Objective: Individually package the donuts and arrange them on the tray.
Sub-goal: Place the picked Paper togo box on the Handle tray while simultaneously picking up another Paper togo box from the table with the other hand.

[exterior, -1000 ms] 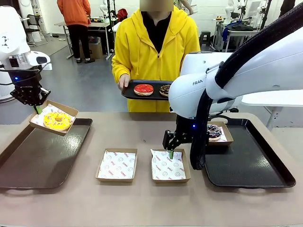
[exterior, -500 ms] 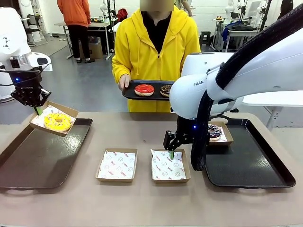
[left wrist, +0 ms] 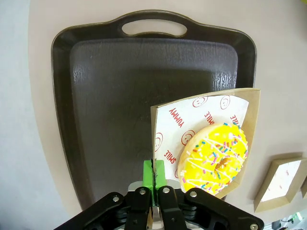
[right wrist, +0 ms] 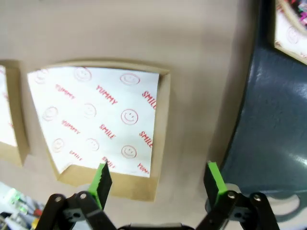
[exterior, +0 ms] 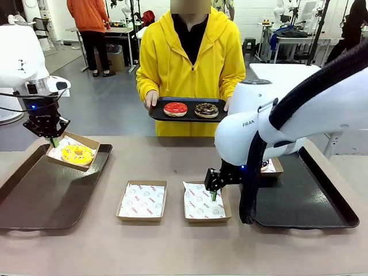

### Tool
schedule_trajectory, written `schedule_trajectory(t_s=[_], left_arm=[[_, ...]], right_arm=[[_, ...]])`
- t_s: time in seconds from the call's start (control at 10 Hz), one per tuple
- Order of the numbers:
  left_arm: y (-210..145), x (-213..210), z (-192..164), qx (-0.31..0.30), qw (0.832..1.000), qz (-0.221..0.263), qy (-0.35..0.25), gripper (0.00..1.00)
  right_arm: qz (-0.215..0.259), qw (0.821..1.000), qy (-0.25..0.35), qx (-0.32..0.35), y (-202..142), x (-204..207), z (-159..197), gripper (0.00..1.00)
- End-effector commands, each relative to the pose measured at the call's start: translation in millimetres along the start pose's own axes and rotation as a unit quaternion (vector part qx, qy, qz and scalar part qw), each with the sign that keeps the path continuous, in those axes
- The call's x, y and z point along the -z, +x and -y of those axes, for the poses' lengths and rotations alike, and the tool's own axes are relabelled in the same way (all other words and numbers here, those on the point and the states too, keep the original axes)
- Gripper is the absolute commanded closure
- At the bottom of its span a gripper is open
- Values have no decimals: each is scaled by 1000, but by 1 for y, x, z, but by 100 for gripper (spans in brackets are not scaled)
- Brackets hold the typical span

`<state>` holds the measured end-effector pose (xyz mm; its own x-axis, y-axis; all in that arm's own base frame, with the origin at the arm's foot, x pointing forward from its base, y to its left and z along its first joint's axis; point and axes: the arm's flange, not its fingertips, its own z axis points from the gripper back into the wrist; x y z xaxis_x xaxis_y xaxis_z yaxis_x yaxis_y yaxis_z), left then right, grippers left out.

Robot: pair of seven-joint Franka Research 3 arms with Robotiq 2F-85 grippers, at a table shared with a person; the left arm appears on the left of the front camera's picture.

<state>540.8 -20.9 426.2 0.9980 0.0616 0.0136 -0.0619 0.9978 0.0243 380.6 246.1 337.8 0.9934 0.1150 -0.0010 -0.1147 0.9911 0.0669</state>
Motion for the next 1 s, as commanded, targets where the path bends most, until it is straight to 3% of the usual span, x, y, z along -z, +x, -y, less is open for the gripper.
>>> schedule_trajectory(t_s=[0.0,0.5,0.9], left_arm=[[9,0,5,-15,1000,8,14,99],[25,12,9,-13,1000,7,19,99],[38,25,9,35,999,1,12,99]], right_arm=[[32,999,8,38,-6,9,2,0],[31,998,20,54,0,14,3,0],[26,998,20,56,5,14,2,0]])
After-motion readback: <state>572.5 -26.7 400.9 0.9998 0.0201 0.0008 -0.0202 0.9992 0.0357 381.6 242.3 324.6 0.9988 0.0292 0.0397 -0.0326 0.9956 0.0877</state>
